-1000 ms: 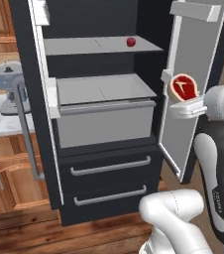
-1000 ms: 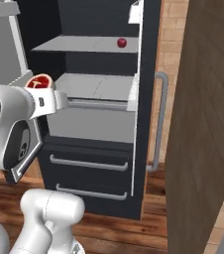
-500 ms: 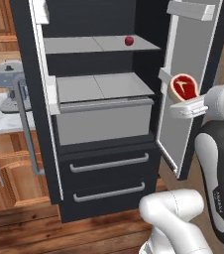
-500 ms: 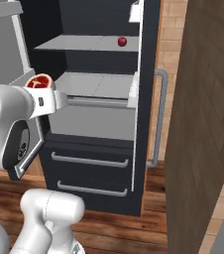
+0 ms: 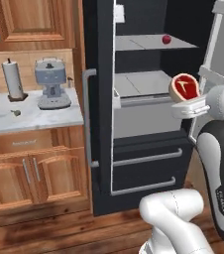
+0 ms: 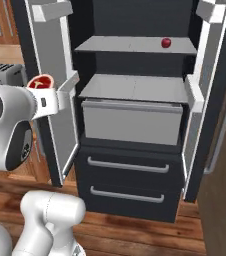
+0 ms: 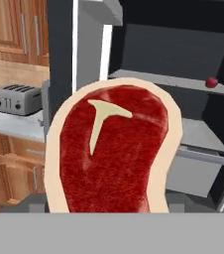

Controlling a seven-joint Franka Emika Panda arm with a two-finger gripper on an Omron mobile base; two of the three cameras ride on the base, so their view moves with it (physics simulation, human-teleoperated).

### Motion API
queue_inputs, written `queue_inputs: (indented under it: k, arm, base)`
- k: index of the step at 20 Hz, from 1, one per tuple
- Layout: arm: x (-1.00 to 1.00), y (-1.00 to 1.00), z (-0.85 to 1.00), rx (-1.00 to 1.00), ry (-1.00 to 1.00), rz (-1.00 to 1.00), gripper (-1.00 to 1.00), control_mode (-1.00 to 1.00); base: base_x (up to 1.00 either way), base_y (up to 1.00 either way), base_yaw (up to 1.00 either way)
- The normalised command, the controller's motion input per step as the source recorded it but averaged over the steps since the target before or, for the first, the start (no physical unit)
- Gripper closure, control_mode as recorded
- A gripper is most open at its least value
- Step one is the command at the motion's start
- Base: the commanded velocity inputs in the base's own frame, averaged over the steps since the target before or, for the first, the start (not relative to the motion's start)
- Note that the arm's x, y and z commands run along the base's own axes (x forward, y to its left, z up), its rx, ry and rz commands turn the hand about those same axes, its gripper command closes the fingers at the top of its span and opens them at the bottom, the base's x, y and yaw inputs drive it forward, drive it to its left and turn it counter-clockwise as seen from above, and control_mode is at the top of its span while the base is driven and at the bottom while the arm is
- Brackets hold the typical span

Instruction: Open the fridge, remove the apple, garlic, and steak, and place them on any counter.

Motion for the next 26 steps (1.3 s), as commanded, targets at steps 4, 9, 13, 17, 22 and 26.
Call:
queue_inputs:
  k: [4,9,13,17,22,26]
  arm:
    - [0.00,0.00,0.00,0.00,0.00,0.00,1.00,1.00]
    - [0.00,0.00,0.00,0.00,0.00,0.00,1.00,1.00]
    - [0.00,0.00,0.00,0.00,0.00,0.00,1.00,1.00]
    - [0.00,0.00,0.00,0.00,0.00,0.00,1.00,1.00]
    - [0.00,0.00,0.00,0.00,0.00,0.00,1.00,1.00]
    - [0.00,0.00,0.00,0.00,0.00,0.00,1.00,1.00]
  base:
    - [0.00,1.00,0.00]
    - [0.00,1.00,0.00]
    - [0.00,0.97,0.00]
    - [0.03,0.22,0.00]
    - [0.02,0.06,0.00]
    - [0.43,0.26,0.00]
